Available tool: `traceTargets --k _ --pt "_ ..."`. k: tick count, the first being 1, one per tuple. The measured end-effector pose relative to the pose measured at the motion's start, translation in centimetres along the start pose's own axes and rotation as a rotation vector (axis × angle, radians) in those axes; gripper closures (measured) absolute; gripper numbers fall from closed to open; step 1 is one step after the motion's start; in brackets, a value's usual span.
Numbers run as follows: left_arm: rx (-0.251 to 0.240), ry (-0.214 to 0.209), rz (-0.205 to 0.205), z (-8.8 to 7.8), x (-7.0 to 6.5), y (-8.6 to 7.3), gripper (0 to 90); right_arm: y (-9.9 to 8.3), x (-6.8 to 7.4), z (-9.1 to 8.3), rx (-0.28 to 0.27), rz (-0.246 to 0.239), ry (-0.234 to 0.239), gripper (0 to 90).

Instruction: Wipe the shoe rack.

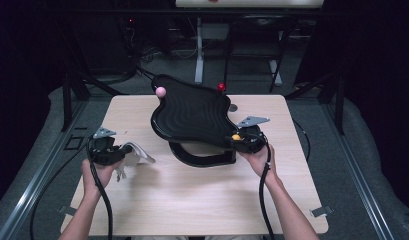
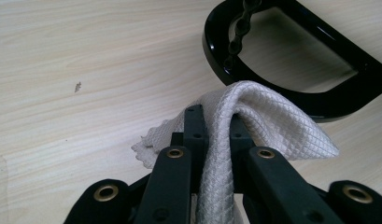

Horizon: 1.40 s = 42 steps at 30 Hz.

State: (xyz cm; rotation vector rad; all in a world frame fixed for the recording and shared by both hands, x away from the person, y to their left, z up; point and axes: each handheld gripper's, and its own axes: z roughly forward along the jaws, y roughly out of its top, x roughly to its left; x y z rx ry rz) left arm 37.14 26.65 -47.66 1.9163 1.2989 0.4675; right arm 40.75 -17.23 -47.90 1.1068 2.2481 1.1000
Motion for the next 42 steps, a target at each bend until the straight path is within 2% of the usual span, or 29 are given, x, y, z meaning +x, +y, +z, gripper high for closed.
traceTargets --k 8,12,22,32,38,42 --pt "0.018 -0.009 -0.006 1.0 1.0 1.2 83.0 0.4 0.1 0.8 -0.011 0.009 -0.027 59.4" --pt "0.019 -0.018 0.0 1.4 1.1 2.5 83.0 0.4 0.2 0.8 -0.014 0.019 -0.031 59.4" --pt "-0.014 -0.027 0.084 0.4 -0.4 6.9 82.8 0.2 0.2 0.7 -0.022 0.025 -0.037 59.4" --pt "-0.018 -0.05 0.154 0.8 -2.3 11.1 82.6 0.1 0.3 0.7 -0.029 0.023 -0.039 59.4" --pt "-0.007 -0.055 0.189 1.4 -3.3 12.9 82.3 0.1 0.2 0.7 -0.031 0.024 -0.035 59.4" --pt "0.006 -0.053 0.189 1.9 -3.3 13.5 82.3 0.1 0.2 0.7 -0.03 0.024 -0.034 59.4"
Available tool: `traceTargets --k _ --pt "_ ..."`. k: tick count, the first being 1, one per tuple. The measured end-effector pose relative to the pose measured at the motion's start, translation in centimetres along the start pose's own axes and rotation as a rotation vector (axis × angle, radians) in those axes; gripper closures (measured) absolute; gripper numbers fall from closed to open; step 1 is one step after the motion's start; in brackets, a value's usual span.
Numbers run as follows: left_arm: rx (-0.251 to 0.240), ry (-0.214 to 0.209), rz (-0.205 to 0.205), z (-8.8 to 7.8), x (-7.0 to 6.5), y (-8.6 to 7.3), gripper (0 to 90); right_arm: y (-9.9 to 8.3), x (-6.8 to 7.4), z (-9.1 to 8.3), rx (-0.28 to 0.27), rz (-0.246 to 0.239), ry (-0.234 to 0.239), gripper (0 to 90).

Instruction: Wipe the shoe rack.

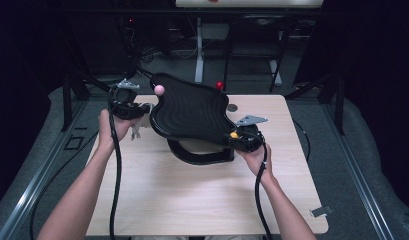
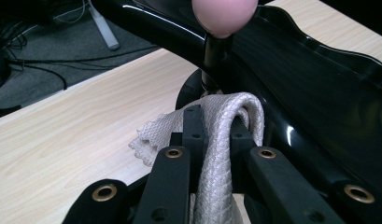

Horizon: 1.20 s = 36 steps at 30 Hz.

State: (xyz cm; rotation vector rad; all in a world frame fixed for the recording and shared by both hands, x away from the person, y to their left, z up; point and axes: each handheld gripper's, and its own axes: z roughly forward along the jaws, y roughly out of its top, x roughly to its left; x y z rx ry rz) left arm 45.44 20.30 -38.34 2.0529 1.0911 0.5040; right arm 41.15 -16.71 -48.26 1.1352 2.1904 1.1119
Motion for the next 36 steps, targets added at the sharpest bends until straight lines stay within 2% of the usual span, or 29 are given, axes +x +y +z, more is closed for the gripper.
traceTargets --k 8,14,18,29,36 --pt "0.03 0.008 -0.001 1.2 0.2 1.2 82.2 0.0 0.0 0.0 -0.001 0.002 -0.001 59.4" --pt "0.047 0.034 0.011 2.0 0.1 2.0 82.3 0.0 0.0 0.0 0.001 0.005 -0.002 59.4" --pt "0.042 0.041 -0.007 2.3 0.0 2.2 82.6 0.0 0.0 0.0 0.001 0.006 -0.002 59.4" --pt "0.035 0.039 0.01 1.4 -0.3 1.7 83.0 0.1 0.2 0.0 0.011 0.009 -0.017 59.5" --pt "0.037 0.082 0.062 -0.1 -1.4 1.1 83.0 0.2 0.3 0.0 0.014 0.012 -0.028 59.6"
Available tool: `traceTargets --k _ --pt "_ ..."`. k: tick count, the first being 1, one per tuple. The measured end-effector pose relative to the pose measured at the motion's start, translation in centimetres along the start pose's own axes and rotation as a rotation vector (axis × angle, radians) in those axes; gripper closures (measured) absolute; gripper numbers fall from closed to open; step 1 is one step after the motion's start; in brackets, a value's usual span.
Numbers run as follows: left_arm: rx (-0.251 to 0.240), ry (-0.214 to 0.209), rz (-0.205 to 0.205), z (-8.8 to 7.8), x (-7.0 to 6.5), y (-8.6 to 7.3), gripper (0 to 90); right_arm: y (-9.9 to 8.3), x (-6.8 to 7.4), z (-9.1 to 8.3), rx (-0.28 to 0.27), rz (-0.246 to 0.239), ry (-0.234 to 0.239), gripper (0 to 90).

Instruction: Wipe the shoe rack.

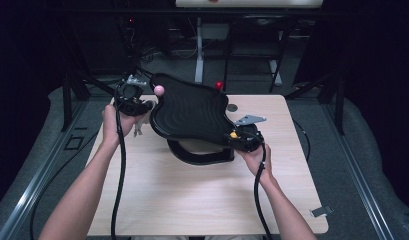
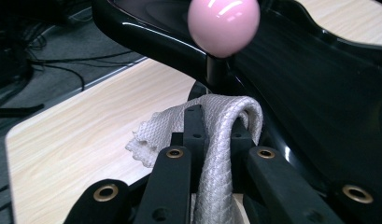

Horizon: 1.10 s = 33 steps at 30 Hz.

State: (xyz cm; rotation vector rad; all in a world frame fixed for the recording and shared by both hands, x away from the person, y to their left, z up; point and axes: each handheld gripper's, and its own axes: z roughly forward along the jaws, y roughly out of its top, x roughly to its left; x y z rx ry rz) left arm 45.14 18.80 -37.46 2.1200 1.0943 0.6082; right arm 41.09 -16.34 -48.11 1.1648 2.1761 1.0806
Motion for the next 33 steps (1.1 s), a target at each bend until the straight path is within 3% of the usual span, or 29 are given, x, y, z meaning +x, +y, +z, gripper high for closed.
traceTargets --k 10,20,27,33 --pt "0.015 0.067 0.076 -2.5 -1.8 -0.9 83.2 0.2 0.8 0.1 0.016 0.03 -0.07 59.6" --pt "0.003 0.052 0.095 -4.5 -3.3 -2.5 83.1 0.2 1.2 0.0 0.016 0.039 -0.095 59.6" --pt "-0.003 0.006 0.072 -5.0 -3.5 -3.0 83.3 0.1 1.1 0.1 0.008 0.033 -0.082 59.5" --pt "-0.005 -0.078 0.033 -5.5 -3.5 -3.5 83.3 0.0 1.0 0.0 0.003 0.032 -0.072 59.6"
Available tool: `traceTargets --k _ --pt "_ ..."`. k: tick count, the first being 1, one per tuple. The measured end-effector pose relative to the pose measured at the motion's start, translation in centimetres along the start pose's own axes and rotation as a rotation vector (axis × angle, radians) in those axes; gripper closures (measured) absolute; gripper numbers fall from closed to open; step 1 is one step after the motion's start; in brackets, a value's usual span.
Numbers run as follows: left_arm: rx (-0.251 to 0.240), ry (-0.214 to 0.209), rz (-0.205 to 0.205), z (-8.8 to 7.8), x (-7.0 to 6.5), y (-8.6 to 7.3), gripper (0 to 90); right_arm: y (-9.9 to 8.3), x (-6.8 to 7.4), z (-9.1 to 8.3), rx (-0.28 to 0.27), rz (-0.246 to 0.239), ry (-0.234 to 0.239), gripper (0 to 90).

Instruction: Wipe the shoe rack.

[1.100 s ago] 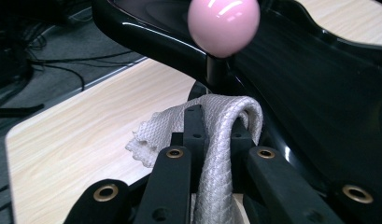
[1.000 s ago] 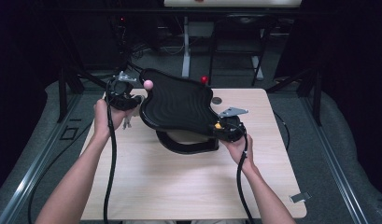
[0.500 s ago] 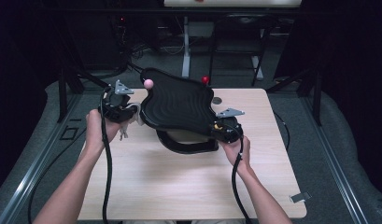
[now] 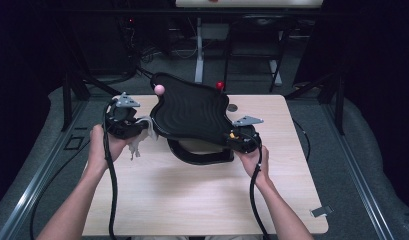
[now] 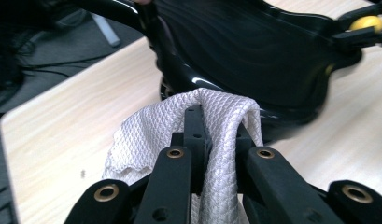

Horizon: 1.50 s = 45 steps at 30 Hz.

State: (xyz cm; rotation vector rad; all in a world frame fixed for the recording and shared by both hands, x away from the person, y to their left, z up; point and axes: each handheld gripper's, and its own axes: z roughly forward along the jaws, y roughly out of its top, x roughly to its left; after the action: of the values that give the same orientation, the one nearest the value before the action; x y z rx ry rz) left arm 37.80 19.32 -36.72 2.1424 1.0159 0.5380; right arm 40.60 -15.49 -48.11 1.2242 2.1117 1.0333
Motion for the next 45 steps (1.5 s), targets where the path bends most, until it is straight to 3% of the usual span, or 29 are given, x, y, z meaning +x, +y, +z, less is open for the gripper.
traceTargets --k 3,9,19,27,34,45 --pt "-0.004 -0.022 -0.003 -0.1 0.0 -0.1 83.2 0.0 0.0 0.0 -0.001 -0.002 -0.003 59.6" --pt "-0.005 -0.022 -0.003 0.0 0.4 0.3 83.0 0.0 -0.2 0.0 -0.004 -0.016 0.012 59.6" --pt "0.0 -0.02 -0.044 1.2 2.4 1.2 83.1 0.0 -0.9 0.0 0.0 -0.033 0.053 59.6" --pt "-0.012 -0.055 -0.109 3.5 4.7 2.0 83.3 0.0 -1.1 0.0 -0.001 -0.032 0.064 59.6" --pt "0.007 -0.064 -0.084 5.2 5.8 3.4 83.1 -0.1 -1.1 0.1 -0.008 -0.035 0.07 59.6" --pt "-0.08 -0.11 -0.111 7.2 7.1 3.6 82.7 -0.1 -1.4 0.1 -0.012 -0.032 0.081 59.6"
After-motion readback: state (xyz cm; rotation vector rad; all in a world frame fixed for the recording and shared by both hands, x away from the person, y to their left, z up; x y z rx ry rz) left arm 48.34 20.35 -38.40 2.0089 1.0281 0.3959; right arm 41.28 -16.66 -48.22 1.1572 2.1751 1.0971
